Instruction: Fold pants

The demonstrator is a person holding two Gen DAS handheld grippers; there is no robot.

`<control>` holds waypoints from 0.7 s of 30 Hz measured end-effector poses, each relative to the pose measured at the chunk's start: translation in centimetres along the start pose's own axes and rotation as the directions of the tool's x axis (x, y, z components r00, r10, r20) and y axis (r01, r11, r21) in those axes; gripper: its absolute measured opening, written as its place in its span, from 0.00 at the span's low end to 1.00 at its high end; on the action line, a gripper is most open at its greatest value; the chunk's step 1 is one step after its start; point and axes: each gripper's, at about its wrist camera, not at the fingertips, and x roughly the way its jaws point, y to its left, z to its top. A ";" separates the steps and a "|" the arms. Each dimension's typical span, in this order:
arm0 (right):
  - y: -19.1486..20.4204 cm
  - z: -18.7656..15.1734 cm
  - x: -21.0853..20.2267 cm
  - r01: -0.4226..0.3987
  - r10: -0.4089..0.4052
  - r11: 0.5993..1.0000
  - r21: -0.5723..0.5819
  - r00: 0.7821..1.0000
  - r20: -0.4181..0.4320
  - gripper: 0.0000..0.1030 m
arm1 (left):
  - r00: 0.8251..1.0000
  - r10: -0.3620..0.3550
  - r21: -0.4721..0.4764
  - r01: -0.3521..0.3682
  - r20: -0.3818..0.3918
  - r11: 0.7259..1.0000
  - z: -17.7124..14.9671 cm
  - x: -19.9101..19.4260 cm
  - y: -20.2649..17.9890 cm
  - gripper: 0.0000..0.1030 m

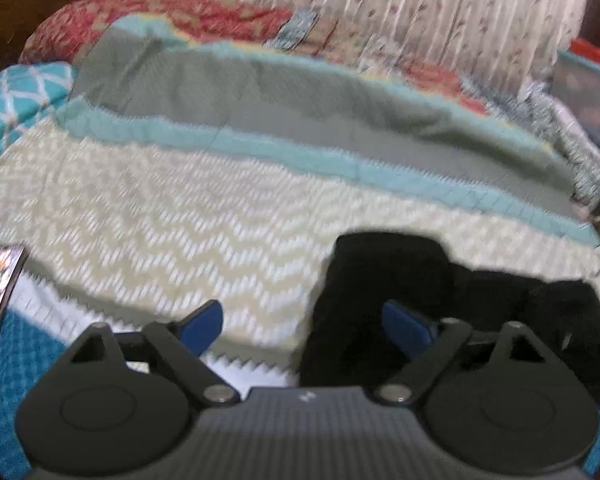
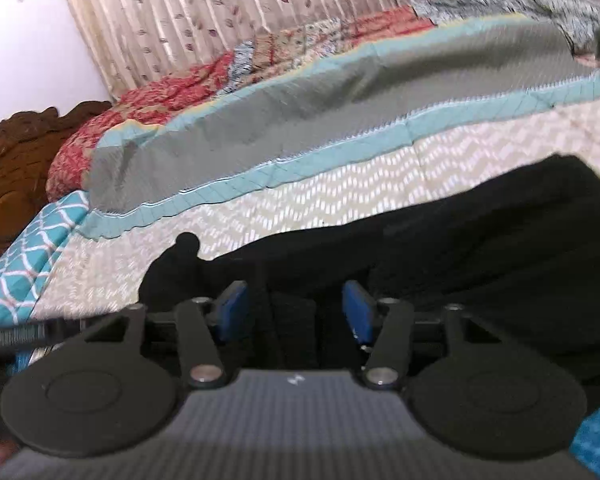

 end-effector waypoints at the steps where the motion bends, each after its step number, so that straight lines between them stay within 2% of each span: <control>1: 0.2 -0.1 0.1 -0.030 0.030 1.000 -0.005 0.999 -0.023 0.18 | 1.000 -0.023 0.006 0.023 0.008 1.000 0.5 0.3 -0.5 0.73; 3: 0.8 -0.6 0.2 -0.090 0.088 0.996 -0.024 0.994 -0.059 0.13 | 0.996 -0.085 0.025 0.085 0.006 0.996 1.7 1.1 -1.7 0.49; 5: 1.5 -1.3 0.8 -0.121 0.115 0.990 -0.066 0.989 -0.091 0.13 | 0.987 -0.161 0.062 0.162 -0.013 0.985 2.8 2.7 -3.2 0.41; 6: 1.7 -1.5 1.2 -0.121 0.112 0.990 -0.076 0.988 -0.107 0.13 | 0.984 -0.175 0.088 0.177 -0.028 0.980 3.0 3.9 -3.9 0.38; 8: 1.4 -2.0 2.7 -0.085 0.072 0.993 -0.084 0.985 -0.156 0.13 | 0.985 -0.158 0.144 0.166 -0.068 0.976 3.3 6.8 -5.4 0.35; 10: 0.4 -2.5 4.2 -0.029 0.011 0.995 -0.097 0.983 -0.184 0.09 | 0.982 -0.120 0.172 0.145 -0.146 0.974 3.2 10.3 -6.5 0.33; 11: -0.3 -2.7 4.4 -0.044 0.031 0.996 -0.075 0.985 -0.171 0.07 | 0.974 -0.076 0.165 0.113 -0.215 0.980 3.0 12.4 -6.9 0.31; 12: -0.8 -2.7 4.3 -0.048 0.041 0.998 -0.040 0.985 -0.169 0.06 | 0.967 -0.050 0.153 0.091 -0.250 0.984 2.7 13.8 -7.0 0.33; 13: -0.9 -2.6 4.1 -0.045 0.039 0.998 -0.033 0.985 -0.169 0.06 | 0.973 -0.042 0.158 0.080 -0.228 0.984 2.5 14.4 -7.2 0.33; 15: -0.5 -2.3 3.5 -0.044 0.032 0.997 -0.068 0.986 -0.165 0.09 | 0.982 0.006 0.234 0.040 -0.190 0.972 2.0 15.0 -8.4 0.33; 17: -1.2 -1.9 1.9 -0.066 0.059 0.997 -0.046 0.989 -0.136 0.22 | 0.985 0.034 0.275 0.015 -0.171 0.961 1.9 14.8 -9.3 0.34; 19: -3.2 -1.2 -0.3 -0.075 0.076 0.997 0.006 0.995 -0.065 0.25 | 0.986 0.029 0.266 0.016 -0.166 0.964 2.0 14.1 -8.9 0.38; 21: -6.0 -0.3 -3.0 -0.018 0.017 0.999 0.050 0.999 0.032 0.30 | 0.986 0.010 0.207 0.025 -0.166 0.978 2.4 12.8 -8.1 0.44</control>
